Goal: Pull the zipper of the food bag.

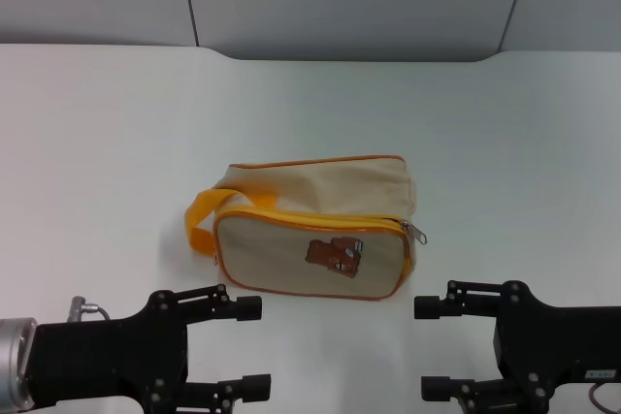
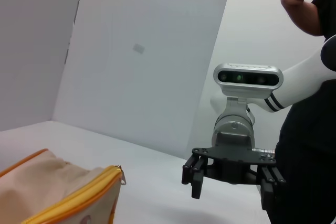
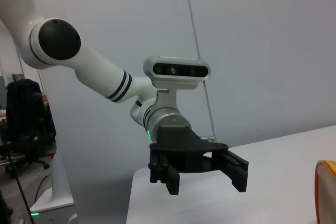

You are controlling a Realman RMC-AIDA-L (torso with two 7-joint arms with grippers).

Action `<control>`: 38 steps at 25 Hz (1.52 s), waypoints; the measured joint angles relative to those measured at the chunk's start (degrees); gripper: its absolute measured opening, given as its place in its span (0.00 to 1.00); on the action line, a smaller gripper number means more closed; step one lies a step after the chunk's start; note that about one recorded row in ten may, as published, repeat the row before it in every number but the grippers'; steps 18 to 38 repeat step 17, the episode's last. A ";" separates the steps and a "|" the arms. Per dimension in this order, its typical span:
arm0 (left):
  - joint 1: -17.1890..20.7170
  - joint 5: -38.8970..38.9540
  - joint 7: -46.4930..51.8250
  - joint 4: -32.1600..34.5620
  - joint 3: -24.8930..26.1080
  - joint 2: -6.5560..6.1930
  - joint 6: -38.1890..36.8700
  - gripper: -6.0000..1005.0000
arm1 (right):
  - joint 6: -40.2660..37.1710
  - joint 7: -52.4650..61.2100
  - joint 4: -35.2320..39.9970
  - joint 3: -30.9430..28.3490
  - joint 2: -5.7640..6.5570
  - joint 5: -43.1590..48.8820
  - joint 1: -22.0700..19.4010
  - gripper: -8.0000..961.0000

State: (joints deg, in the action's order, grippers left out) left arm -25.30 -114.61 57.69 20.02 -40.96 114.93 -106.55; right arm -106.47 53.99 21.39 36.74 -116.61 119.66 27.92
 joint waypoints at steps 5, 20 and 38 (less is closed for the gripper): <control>0.31 0.00 -0.21 0.02 -0.03 -0.07 -0.01 0.81 | 0.10 -0.05 -0.03 -0.01 -0.17 0.06 0.05 0.79; 0.28 0.00 -0.31 0.02 -0.08 -0.21 -0.38 0.81 | 0.13 -0.11 -0.28 0.00 -0.20 0.04 0.12 0.79; 0.28 0.00 -0.31 0.02 -0.08 -0.21 -0.38 0.81 | 0.13 -0.11 -0.28 0.00 -0.20 0.04 0.12 0.79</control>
